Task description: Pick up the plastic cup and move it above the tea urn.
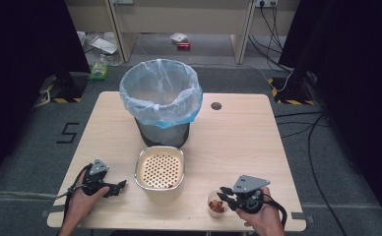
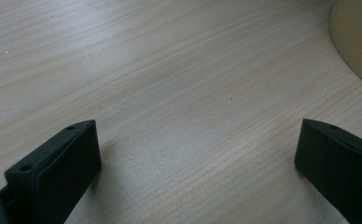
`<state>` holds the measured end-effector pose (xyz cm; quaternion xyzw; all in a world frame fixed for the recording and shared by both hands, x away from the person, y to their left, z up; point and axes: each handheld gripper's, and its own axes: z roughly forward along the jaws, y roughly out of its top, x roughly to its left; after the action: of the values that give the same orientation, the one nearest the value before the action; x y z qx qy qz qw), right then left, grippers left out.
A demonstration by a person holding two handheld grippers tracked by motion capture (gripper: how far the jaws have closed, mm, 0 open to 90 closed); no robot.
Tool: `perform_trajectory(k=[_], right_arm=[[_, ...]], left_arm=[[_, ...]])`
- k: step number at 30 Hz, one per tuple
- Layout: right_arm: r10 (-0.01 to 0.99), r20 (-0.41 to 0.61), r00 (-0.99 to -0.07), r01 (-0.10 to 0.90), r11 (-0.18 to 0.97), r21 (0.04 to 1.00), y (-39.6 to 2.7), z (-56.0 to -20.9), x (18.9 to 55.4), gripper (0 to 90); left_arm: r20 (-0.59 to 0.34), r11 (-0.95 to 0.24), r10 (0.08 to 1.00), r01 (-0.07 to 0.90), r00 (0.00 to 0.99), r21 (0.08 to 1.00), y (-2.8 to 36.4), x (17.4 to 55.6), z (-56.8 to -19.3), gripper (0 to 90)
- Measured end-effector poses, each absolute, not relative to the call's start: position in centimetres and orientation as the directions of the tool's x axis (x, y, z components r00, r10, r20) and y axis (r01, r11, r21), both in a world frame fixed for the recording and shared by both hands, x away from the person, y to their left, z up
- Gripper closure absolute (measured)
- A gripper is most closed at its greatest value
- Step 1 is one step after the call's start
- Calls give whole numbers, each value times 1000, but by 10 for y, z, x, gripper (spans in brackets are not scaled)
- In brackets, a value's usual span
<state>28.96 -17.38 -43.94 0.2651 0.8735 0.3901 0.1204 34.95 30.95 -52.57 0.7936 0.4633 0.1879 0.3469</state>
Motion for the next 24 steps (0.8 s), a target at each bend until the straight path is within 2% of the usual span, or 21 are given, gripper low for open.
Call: perform_trajectory(k=[7, 13, 24], right_arm=[[523, -54, -851, 317, 593, 740, -171, -437, 291, 846], [543, -118, -831, 269, 580, 769, -172, -425, 302, 866], [564, -117, -818, 266, 550, 792, -181, -431, 314, 869]], left_arm=[[-24, -330, 865, 605, 501, 725, 309, 350, -526, 0], [-23, -330, 865, 605, 501, 725, 309, 350, -526, 0], [-23, -330, 866, 605, 500, 725, 309, 349, -526, 0]])
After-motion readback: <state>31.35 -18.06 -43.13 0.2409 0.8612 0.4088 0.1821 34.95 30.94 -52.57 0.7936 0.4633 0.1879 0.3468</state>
